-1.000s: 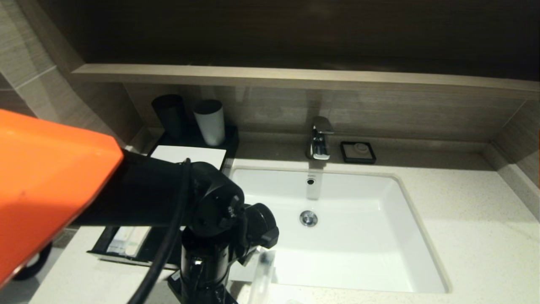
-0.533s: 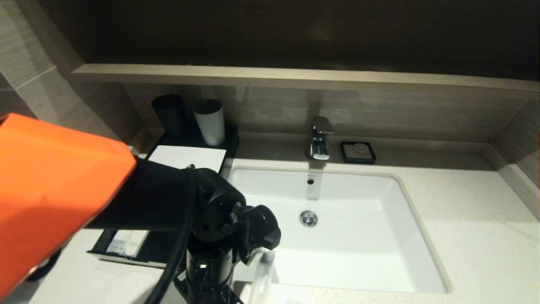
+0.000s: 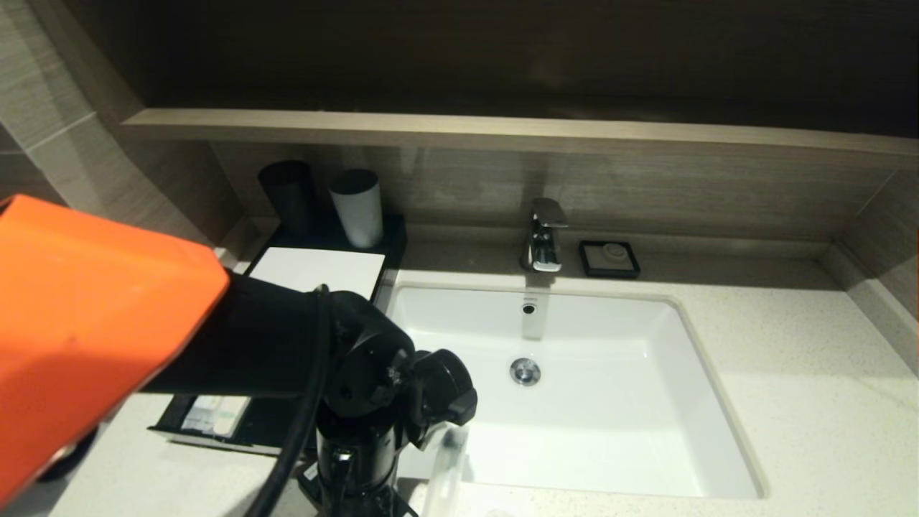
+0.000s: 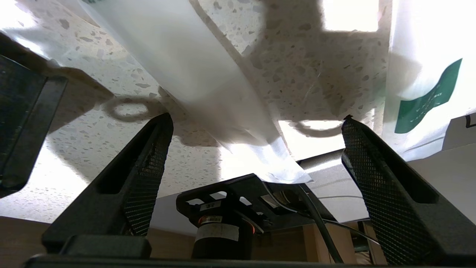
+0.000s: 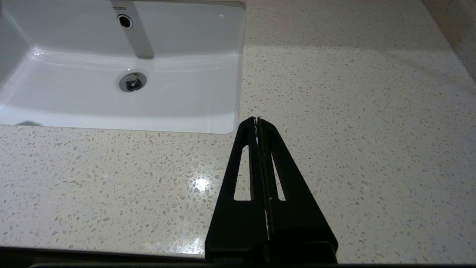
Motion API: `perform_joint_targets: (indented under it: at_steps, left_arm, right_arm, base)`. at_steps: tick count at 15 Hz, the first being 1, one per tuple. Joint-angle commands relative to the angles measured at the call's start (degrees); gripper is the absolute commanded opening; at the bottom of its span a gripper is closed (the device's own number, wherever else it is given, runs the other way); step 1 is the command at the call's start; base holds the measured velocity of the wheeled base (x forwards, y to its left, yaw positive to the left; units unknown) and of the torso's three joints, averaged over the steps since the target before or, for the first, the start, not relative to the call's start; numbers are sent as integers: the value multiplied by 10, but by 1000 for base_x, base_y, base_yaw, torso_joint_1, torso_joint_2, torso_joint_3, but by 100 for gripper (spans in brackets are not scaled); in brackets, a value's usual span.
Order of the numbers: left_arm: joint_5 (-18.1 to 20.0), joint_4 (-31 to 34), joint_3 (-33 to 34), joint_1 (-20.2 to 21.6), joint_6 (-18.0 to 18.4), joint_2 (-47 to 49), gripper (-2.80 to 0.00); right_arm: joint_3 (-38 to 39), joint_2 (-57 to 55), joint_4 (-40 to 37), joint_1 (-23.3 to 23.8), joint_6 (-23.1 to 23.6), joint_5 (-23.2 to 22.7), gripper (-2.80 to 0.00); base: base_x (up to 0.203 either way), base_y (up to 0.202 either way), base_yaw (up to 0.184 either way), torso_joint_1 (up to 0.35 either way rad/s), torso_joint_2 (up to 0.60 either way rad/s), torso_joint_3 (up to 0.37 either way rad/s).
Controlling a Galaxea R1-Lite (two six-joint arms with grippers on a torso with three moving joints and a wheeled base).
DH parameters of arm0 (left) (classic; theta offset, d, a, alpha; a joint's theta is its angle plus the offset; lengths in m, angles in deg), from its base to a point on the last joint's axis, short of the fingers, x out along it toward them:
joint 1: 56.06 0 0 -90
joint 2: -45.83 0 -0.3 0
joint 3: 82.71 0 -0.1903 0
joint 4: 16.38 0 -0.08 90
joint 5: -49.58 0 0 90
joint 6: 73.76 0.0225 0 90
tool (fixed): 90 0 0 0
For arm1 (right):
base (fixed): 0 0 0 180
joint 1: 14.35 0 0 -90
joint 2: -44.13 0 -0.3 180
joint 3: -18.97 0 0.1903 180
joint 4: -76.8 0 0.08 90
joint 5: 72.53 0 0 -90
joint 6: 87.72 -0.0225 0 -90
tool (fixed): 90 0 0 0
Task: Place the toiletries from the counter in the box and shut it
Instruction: Pick up the bathroom toiletry
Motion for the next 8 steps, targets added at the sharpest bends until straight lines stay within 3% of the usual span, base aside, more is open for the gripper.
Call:
perform_joint_targets:
  at_steps: [1,8]
  left_arm:
    - [-1,4,-1,0,-6,-1,0]
    - [-4,8,-4,0,-13,1,0]
  right_arm:
    - [0,0,0,0,0,0,-280]
    - [0,1,0,0,0,0,-280]
  base:
    - [0,0,0,0,0,0]
    - [0,0,0,0,0,0]
